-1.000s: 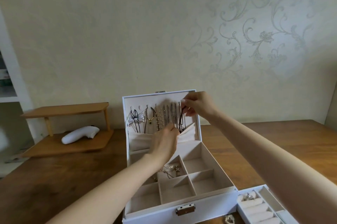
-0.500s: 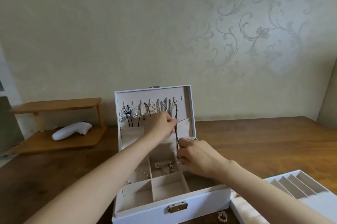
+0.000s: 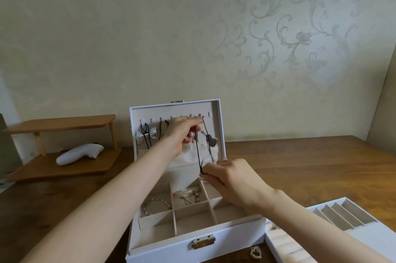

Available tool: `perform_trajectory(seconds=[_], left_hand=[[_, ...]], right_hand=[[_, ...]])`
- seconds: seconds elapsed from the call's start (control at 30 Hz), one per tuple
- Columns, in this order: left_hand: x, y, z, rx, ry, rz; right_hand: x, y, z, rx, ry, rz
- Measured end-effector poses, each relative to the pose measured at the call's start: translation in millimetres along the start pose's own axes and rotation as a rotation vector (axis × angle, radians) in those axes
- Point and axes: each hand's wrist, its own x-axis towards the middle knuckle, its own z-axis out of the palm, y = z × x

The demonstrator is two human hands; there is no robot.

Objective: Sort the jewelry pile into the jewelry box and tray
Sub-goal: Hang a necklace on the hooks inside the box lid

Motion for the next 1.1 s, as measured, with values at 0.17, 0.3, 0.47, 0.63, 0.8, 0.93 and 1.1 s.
perform_trajectory(seconds=[0.17,0.3,0.47,0.63,0.8,0.93,1.1], left_hand=[[-1.6,-12.0,-7.9,0.322,-0.017,0.065],[-1.8,-21.7,-11.0,0.323,-0.043,0.061],[4.7,-19.9,-7.1,0.195,-0.081,-0.024],[7.8,-17.7,2.7,0.593,-0.07,0.129],[5.9,-14.2,6.7,0.539,-0.124,0.082],[3.2,-14.9,4.8,0.505,-0.146,0.032],[3.4,-17.9,2.3,0.977,0.005,0.365]], right_hand=[[-6.3,-0.2,5.1,0.03,-0.099,0.078],[-4.3,-2.5,2.5,0.318,-0.144,0.324],[4.4,-4.7,-1.2,0.503,-0.186,0.4],[8.8,-0.2,5.5,0.552,-0.249,0.429],[13.3,11.7,8.2,0.469,-0.226,0.533],[31.9,25.9,4.8,0.649,0.094,0.748],[54.9,29.0,16.9,0.96,-0.038,0.873]])
